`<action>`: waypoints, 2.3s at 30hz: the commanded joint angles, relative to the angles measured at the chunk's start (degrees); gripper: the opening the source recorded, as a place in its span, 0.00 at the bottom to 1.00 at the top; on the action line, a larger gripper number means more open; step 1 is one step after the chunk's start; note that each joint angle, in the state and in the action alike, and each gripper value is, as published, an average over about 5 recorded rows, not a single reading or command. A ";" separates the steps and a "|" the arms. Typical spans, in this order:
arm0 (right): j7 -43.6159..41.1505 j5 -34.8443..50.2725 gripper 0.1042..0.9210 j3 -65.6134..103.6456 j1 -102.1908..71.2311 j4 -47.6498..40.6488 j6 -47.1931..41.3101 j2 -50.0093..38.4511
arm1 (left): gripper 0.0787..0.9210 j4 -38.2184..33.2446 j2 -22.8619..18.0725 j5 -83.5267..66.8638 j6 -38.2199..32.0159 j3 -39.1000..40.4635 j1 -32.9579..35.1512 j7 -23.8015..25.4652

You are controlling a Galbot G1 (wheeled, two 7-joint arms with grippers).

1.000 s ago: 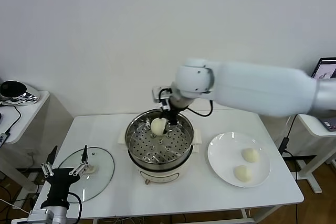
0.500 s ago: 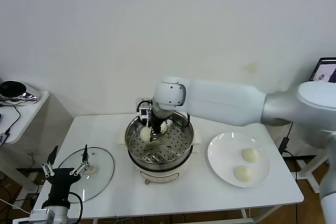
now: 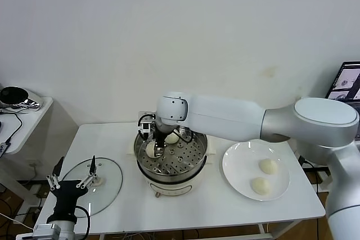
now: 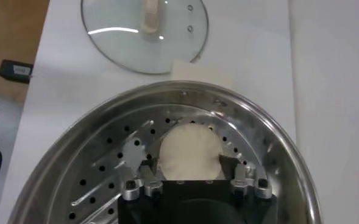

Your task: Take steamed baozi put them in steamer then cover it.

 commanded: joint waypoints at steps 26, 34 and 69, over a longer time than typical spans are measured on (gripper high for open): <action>-23.73 -34.85 0.88 -0.49 1.82 27.95 24.35 -57.65 | 0.88 1.59 2.04 0.79 0.45 1.62 -0.34 0.11; -21.94 -41.48 0.88 13.41 -18.89 27.04 26.38 -61.11 | 0.88 2.26 1.29 1.93 0.50 1.67 0.12 0.09; -16.54 -47.78 0.78 26.65 -39.15 11.64 26.20 -46.56 | 0.88 2.09 -0.40 2.56 -0.04 0.12 1.89 -0.04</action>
